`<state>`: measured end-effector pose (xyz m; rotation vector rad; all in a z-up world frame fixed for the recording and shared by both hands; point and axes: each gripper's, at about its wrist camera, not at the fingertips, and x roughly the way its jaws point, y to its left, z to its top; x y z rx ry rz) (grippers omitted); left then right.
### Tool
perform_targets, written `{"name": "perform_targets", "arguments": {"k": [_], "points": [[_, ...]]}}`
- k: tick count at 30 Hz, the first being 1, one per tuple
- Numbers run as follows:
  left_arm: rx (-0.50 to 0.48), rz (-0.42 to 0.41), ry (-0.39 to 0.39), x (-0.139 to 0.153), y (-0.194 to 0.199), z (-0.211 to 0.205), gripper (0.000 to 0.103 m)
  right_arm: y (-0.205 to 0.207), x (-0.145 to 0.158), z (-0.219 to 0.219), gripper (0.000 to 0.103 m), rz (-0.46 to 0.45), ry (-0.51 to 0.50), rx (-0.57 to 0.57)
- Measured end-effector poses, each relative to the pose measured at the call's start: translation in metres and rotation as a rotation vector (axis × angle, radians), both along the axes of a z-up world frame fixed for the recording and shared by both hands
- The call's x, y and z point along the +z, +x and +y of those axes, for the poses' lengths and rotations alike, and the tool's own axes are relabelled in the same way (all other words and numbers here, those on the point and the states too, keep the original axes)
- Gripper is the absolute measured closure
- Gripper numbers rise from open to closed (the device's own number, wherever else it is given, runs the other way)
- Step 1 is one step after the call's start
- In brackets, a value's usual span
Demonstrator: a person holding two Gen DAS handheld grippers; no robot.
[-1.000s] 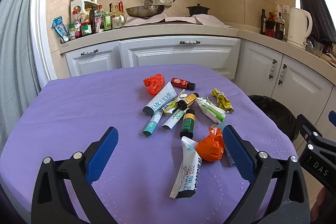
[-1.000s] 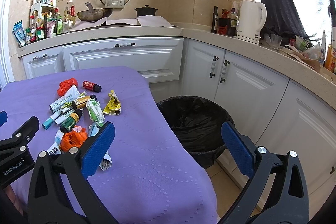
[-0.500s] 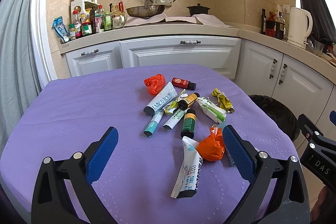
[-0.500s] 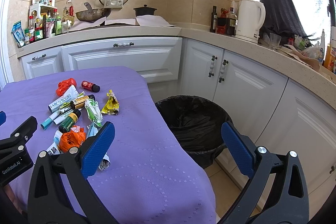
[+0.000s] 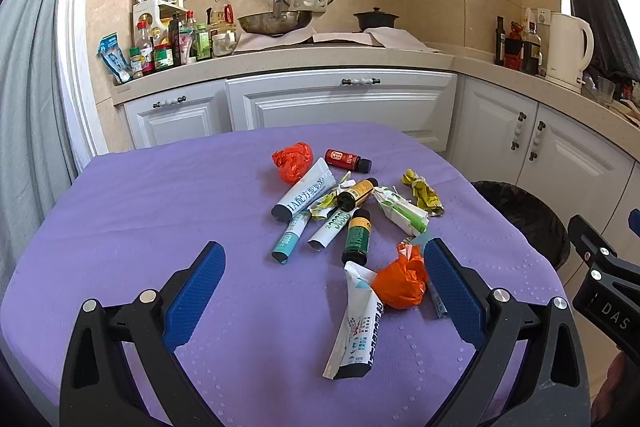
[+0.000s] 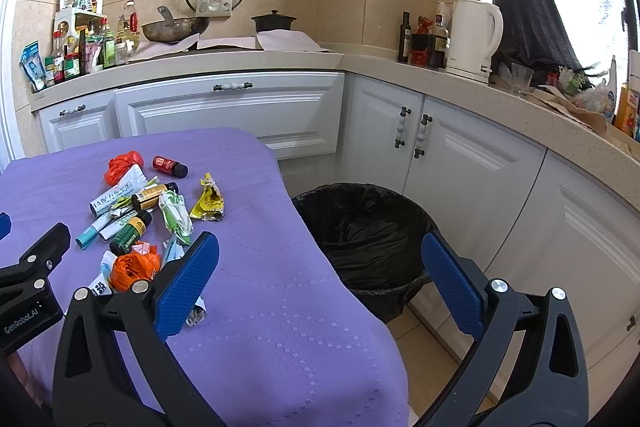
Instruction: Collect trash
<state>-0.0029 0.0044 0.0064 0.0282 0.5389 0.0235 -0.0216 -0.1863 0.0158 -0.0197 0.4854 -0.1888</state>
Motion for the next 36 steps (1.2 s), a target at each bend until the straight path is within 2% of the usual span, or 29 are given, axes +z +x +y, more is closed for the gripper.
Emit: {"name": "perform_targets", "arguments": {"k": [36], "points": [[-0.002, 0.002, 0.012, -0.002, 0.0009, -0.0036, 0.006, 0.0009, -0.0004, -0.0015, 0.004, 0.0, 0.003, -0.001]]}}
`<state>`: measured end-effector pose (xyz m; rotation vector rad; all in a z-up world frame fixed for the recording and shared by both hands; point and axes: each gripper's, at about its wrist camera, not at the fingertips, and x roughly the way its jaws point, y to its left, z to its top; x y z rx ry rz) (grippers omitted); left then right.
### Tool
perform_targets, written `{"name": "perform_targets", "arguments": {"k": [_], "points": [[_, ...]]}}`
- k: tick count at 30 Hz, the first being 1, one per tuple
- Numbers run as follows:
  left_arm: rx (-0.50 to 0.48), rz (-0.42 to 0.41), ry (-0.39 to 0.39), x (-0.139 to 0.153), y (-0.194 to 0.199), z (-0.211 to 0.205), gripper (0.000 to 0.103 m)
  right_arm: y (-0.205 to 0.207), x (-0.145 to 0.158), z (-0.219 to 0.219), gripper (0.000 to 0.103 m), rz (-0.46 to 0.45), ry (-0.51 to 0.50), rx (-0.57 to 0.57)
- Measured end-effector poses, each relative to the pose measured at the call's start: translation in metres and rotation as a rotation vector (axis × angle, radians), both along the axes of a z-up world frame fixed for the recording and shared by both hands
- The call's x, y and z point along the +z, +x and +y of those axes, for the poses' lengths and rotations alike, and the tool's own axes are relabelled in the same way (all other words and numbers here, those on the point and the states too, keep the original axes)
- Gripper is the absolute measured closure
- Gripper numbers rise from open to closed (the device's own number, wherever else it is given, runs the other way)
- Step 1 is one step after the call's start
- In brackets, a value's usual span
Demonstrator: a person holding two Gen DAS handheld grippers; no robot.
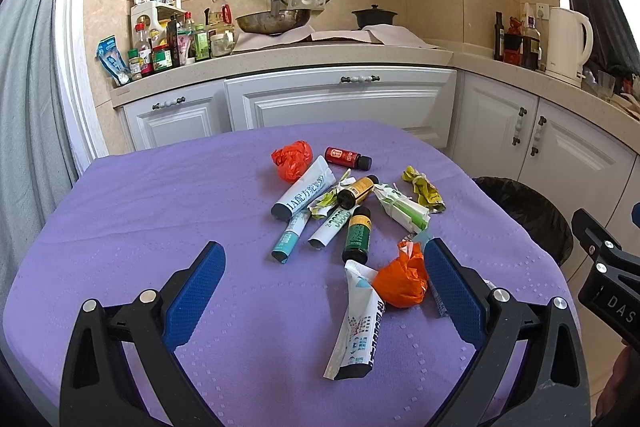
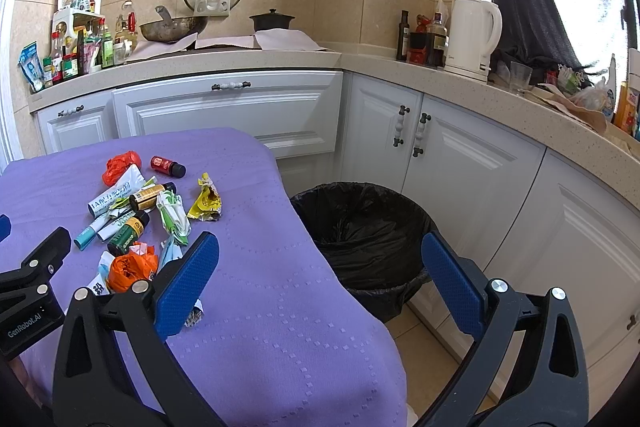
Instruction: Collect trash
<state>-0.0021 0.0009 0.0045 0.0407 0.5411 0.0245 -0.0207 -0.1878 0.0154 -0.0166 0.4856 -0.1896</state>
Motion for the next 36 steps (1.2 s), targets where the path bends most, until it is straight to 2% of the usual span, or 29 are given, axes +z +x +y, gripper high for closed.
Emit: {"name": "perform_targets", "arguments": {"k": [9, 10, 16, 18, 20, 24, 26, 28, 33, 36], "points": [[0.018, 0.014, 0.022, -0.005, 0.004, 0.011, 0.006, 0.003, -0.004, -0.01, 0.004, 0.03, 0.01, 0.021], [0.025, 0.014, 0.027, -0.006, 0.005, 0.014, 0.006, 0.006, -0.005, -0.009, 0.004, 0.042, 0.035, 0.024], [0.055, 0.041, 0.052, -0.013, 0.011, 0.035, 0.006, 0.013, -0.018, 0.014, 0.004, 0.071, 0.034, 0.076], [0.063, 0.058, 0.062, -0.016, 0.013, 0.041, 0.007, 0.017, -0.022, 0.019, 0.007, 0.08, 0.037, 0.094], [0.067, 0.076, 0.071, -0.021, 0.013, 0.047, 0.007, 0.021, -0.026, 0.024, 0.023, 0.104, 0.035, 0.116], [0.072, 0.11, 0.07, -0.029, 0.015, 0.056, 0.008, 0.033, -0.038, 0.031, 0.037, 0.172, 0.077, 0.156], [0.061, 0.12, 0.062, -0.031, 0.014, 0.057, 0.014, 0.037, -0.045, 0.034, 0.046, 0.202, 0.098, 0.175], [0.04, 0.129, 0.058, -0.033, 0.016, 0.056, 0.026, 0.039, -0.051, 0.037, 0.049, 0.224, 0.104, 0.193], [0.023, 0.15, 0.051, -0.039, 0.02, 0.054, 0.027, 0.041, -0.056, 0.045, 0.05, 0.237, 0.097, 0.219], [0.03, 0.151, 0.043, -0.038, 0.021, 0.057, 0.031, 0.041, -0.054, 0.047, 0.053, 0.24, 0.105, 0.231]]}}
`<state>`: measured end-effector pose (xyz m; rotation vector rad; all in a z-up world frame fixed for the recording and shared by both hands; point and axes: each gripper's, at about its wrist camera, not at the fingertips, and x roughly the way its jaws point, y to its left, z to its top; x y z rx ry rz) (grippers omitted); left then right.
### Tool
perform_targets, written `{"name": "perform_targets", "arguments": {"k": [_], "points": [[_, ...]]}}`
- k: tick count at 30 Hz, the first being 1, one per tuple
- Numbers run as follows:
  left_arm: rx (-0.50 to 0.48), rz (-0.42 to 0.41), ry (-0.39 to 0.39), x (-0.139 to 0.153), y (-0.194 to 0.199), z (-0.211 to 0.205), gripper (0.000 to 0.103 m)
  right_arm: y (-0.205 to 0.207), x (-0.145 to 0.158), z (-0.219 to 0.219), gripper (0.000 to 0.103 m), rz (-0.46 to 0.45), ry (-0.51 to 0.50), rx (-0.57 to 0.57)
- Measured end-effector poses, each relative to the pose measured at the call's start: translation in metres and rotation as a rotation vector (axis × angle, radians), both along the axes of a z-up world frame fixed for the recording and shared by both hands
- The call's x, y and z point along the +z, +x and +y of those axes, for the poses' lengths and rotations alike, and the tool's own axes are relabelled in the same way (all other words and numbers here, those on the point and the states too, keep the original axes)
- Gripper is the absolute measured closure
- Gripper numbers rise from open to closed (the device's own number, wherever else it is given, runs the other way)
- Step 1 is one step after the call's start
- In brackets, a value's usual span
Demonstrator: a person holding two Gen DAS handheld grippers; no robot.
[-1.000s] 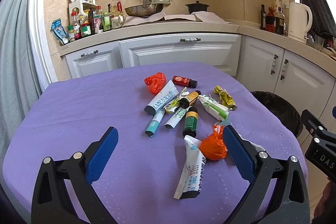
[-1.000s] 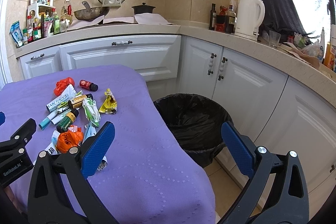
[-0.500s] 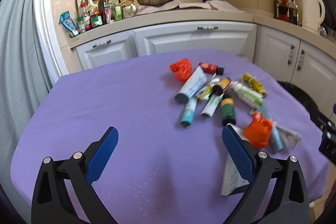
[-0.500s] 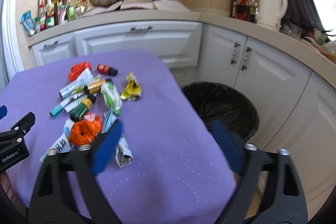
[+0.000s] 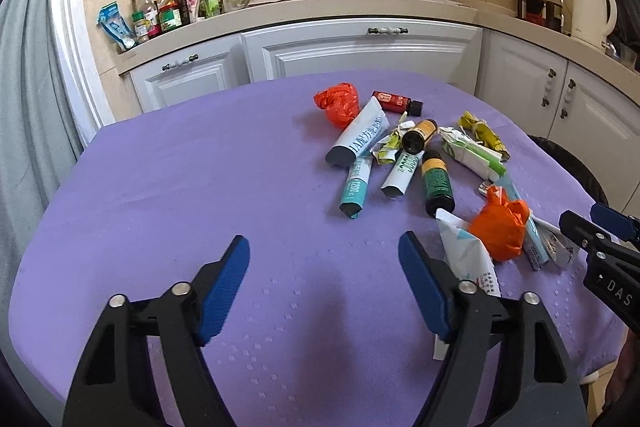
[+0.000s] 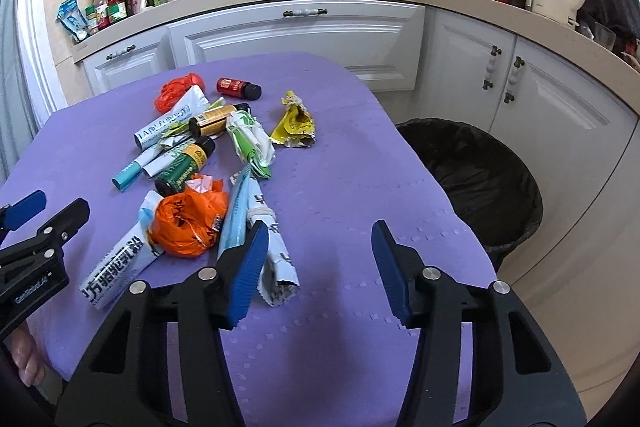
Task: Collect trash
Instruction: 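Grasp the rolled white packet with the right gripper while the left gripper grasps the white tube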
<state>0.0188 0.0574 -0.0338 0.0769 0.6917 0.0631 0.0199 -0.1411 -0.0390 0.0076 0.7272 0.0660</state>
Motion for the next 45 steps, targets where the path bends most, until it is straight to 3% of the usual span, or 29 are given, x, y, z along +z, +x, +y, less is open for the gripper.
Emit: {"name": "perform_targets", "arguments": {"k": [5, 15, 18, 23, 33, 40, 45], "points": [[0.011, -0.002, -0.015, 0.001, 0.002, 0.005, 0.042, 0.004, -0.005, 0.005, 0.064, 0.034, -0.007, 0.035], [0.002, -0.003, -0.023, 0.002, 0.003, 0.004, 0.042, 0.006, -0.009, 0.016, 0.069, 0.059, -0.025, 0.086], [-0.003, -0.004, -0.025, 0.001, 0.002, 0.001, 0.042, 0.011, -0.014, 0.018, 0.083, 0.079, -0.026, 0.099], [-0.014, -0.005, -0.022, 0.003, -0.001, -0.002, 0.042, 0.011, -0.015, 0.019, 0.089, 0.06, -0.03, 0.106], [-0.034, -0.05, -0.016, 0.016, -0.015, -0.013, 0.034, -0.003, -0.009, 0.001, 0.09, 0.032, 0.004, 0.077], [-0.099, -0.088, -0.011, 0.02, -0.027, -0.032, 0.034, -0.015, -0.003, -0.015, 0.09, 0.003, 0.024, 0.04], [-0.173, -0.044, -0.011, 0.01, -0.028, -0.049, 0.035, -0.021, -0.003, -0.024, 0.09, -0.002, 0.033, 0.018]]}}
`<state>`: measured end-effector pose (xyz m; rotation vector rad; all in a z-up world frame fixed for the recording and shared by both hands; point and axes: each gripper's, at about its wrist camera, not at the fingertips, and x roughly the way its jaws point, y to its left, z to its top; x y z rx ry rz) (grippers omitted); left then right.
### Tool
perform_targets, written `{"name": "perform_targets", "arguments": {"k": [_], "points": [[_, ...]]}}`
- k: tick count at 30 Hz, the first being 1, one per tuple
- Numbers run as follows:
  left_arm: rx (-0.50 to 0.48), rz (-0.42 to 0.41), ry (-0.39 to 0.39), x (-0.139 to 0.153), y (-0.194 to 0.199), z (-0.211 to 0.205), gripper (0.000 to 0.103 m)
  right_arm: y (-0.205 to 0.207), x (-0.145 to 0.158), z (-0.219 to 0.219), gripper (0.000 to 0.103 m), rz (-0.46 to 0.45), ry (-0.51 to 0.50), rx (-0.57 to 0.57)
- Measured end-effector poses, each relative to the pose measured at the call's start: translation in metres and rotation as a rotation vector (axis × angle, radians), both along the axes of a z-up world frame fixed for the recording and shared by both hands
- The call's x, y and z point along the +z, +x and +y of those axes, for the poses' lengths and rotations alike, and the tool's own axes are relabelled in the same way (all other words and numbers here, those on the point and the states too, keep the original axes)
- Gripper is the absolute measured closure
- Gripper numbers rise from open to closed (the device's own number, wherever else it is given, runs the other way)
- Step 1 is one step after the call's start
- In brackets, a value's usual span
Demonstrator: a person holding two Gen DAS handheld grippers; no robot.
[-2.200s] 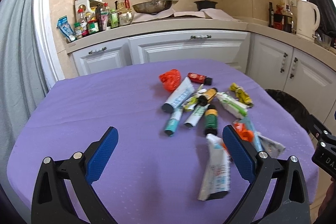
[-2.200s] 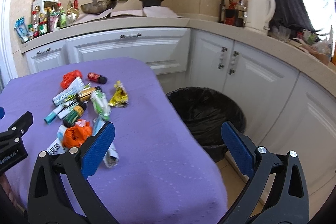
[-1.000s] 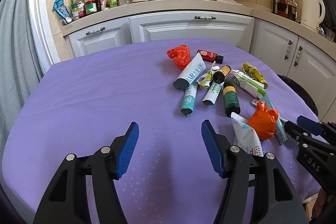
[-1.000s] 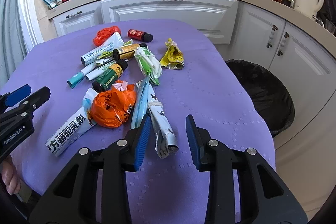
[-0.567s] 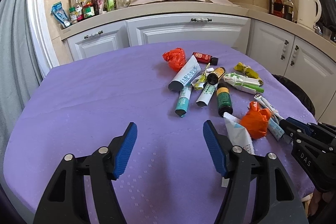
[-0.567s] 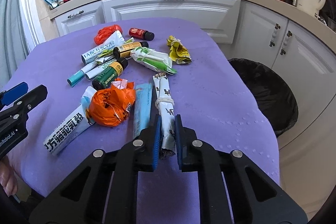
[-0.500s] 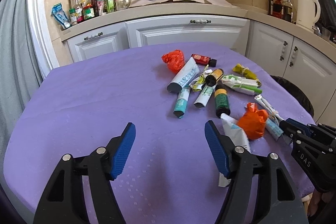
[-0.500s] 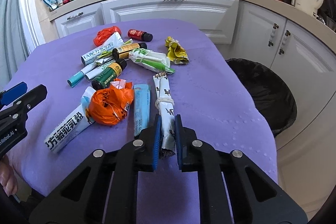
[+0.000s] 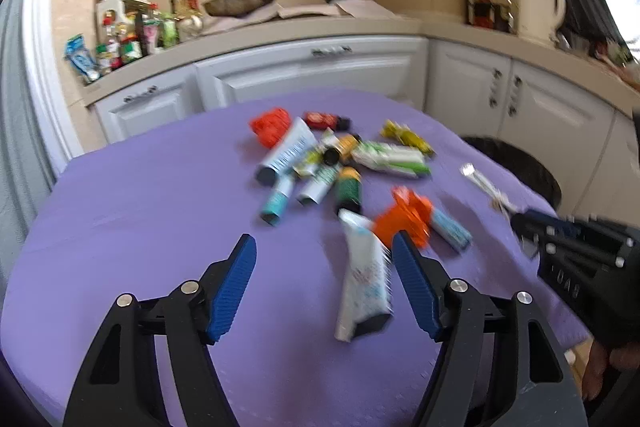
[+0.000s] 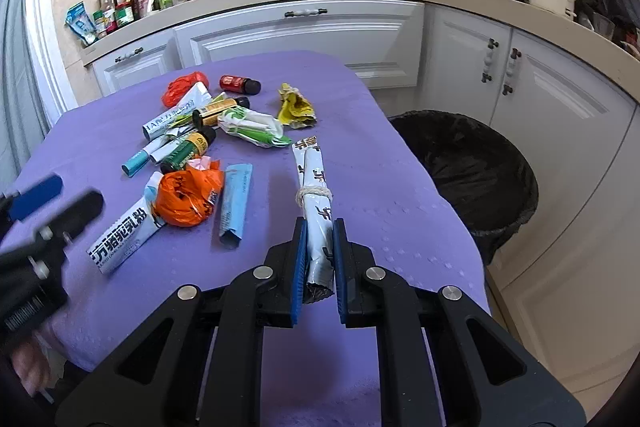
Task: Collect trash
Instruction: 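Grasp the rolled white packet with the right gripper while the left gripper grasps the white tube, then carry both items over the black bin and open both grippers to drop them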
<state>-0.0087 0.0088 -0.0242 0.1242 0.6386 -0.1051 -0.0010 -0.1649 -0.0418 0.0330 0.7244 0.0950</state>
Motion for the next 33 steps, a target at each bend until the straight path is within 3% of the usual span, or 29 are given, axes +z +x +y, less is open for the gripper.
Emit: {"name": "perform_targets", "arguments": {"k": [3, 6, 8, 11, 15, 22, 33], "points": [[-0.028, 0.04, 0.013, -0.01, 0.001, -0.006, 0.041, -0.002, -0.002, -0.004, 0.09, 0.003, 0.007, -0.013], [-0.035, 0.082, 0.0, -0.017, 0.006, -0.006, 0.06, -0.001, -0.004, -0.005, 0.09, 0.009, 0.015, -0.018], [-0.044, 0.105, -0.02, -0.021, 0.008, -0.003, 0.081, -0.001, -0.005, -0.005, 0.09, 0.009, 0.014, -0.018], [-0.049, 0.12, -0.032, -0.025, 0.008, -0.001, 0.093, -0.001, -0.005, -0.005, 0.09, 0.011, 0.018, -0.016], [-0.043, 0.102, -0.053, -0.021, 0.004, 0.005, 0.096, -0.001, -0.005, -0.003, 0.09, 0.003, 0.018, -0.014], [-0.006, -0.013, -0.049, 0.004, -0.001, 0.013, 0.096, -0.005, 0.012, -0.006, 0.09, -0.049, 0.023, -0.033], [-0.068, -0.069, -0.101, 0.031, 0.044, -0.024, 0.096, 0.022, 0.036, -0.044, 0.09, -0.13, -0.006, -0.154]]}}
